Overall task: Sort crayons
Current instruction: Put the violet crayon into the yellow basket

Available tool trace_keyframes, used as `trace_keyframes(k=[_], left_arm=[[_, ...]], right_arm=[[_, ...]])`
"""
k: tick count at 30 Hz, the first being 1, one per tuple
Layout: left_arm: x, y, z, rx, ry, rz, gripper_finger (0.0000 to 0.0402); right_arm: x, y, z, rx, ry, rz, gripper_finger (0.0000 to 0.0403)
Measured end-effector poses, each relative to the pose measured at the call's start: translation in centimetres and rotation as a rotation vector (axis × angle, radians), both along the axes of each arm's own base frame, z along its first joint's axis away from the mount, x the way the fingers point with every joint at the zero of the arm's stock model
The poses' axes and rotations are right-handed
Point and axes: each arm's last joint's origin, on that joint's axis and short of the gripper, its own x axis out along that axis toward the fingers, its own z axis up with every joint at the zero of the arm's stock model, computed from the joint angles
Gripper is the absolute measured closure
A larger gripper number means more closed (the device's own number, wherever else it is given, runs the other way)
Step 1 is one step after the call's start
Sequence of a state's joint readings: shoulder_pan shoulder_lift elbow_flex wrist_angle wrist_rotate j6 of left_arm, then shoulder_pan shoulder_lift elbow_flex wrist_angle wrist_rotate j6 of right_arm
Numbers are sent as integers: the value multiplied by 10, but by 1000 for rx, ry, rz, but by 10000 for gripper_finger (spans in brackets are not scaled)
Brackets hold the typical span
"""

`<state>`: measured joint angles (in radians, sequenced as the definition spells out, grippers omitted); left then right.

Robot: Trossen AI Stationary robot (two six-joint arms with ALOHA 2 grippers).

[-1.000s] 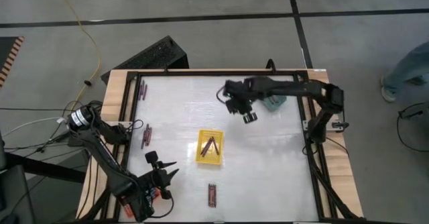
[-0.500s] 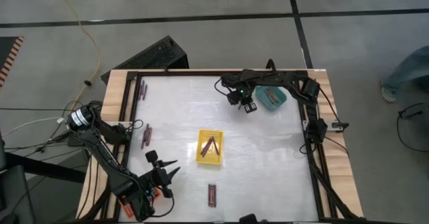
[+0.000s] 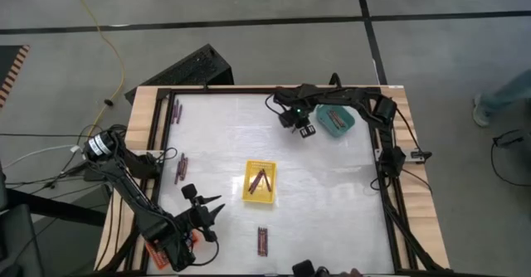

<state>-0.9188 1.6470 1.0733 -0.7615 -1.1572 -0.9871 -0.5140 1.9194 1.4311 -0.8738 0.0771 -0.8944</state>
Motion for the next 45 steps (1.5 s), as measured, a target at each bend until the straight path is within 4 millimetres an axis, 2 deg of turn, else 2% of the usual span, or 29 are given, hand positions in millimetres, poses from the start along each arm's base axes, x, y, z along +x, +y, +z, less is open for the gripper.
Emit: trace_keyframes(k=[6,9,15,20,24,31,37,45], left_arm=[[1,-1,1,-19,-14,0,283],[1,-2,1,-27,-20,0,283],[2,-3,1,-35,-27,-3,283],[2,-4,1,-43,-23,-8,283],[2,-4,1,-30,-15,-14,283],[5,-5,2,-39,-25,-18,283],[5,-6,1,-59,-4,-26,283],[4,-7,-1,-75,61,-59,283]], right_arm=[[5,-2,1,-9,-63,27,285],[7,-3,-6,37,-70,16,285],[14,-3,-35,104,-5,-34,287],[21,12,-39,103,14,-12,335],[24,22,-31,82,4,-13,391],[24,42,-7,106,-57,-33,400],[23,79,32,93,-150,49,402],[22,151,75,72,-292,215,402]])
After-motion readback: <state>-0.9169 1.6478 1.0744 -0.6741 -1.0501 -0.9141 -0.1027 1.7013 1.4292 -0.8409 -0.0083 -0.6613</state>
